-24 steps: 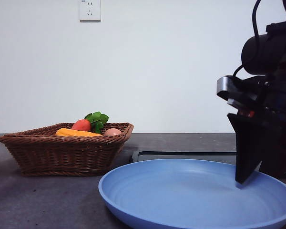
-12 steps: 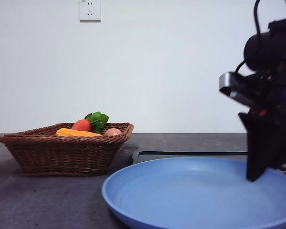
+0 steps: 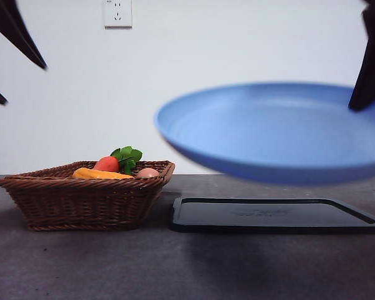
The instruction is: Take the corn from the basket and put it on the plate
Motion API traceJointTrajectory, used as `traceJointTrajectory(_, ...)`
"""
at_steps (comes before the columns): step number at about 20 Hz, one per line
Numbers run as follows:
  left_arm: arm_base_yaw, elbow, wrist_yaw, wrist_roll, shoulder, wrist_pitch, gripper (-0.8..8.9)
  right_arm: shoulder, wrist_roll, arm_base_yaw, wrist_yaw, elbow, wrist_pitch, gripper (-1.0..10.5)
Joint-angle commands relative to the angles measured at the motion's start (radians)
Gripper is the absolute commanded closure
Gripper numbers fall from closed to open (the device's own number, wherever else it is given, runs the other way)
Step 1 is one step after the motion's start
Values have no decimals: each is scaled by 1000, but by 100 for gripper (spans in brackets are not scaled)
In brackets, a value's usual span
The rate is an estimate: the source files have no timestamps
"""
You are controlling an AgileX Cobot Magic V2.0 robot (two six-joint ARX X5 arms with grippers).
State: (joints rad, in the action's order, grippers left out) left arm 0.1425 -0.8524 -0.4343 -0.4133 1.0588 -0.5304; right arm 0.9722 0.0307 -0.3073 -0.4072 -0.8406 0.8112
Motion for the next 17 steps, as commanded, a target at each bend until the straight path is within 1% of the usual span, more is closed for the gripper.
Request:
traceJointTrajectory(1, 49, -76, 117, -59, 122, 16, 453, -42, 19, -3, -3, -19, 12, 945)
traceJointTrajectory(2, 67, -109, 157, -79, 178, 18, 453, -61, 18, -3, -3, -19, 20, 945)
traceJointTrajectory(5, 119, -216, 210, -131, 331, 28, 453, -101, 18, -3, -3, -19, 29, 945)
traceJointTrajectory(6, 135, -254, 240, -135, 381, 15, 453, -111, 17, -3, -3, -19, 28, 945)
traceJointTrajectory(8, 162, -330, 278, -171, 476, -37, 453, -123, 13, -3, -3, -19, 28, 945)
traceJointTrajectory(11, 208, -439, 370, -209, 611, -124, 453, -134, 7, -3, -5, -19, 29, 945)
traceJointTrajectory(14, 241, -506, 415, -262, 700, -151, 453, -139, 2, -3, -5, -19, 27, 945)
traceJointTrajectory(16, 249, -536, 421, -300, 746, -158, 452, -139, -8, -4, -14, -19, 27, 945)
traceJointTrajectory(17, 250, -536, 421, -337, 761, -159, 452, -139, -13, -5, -15, -19, 28, 945)
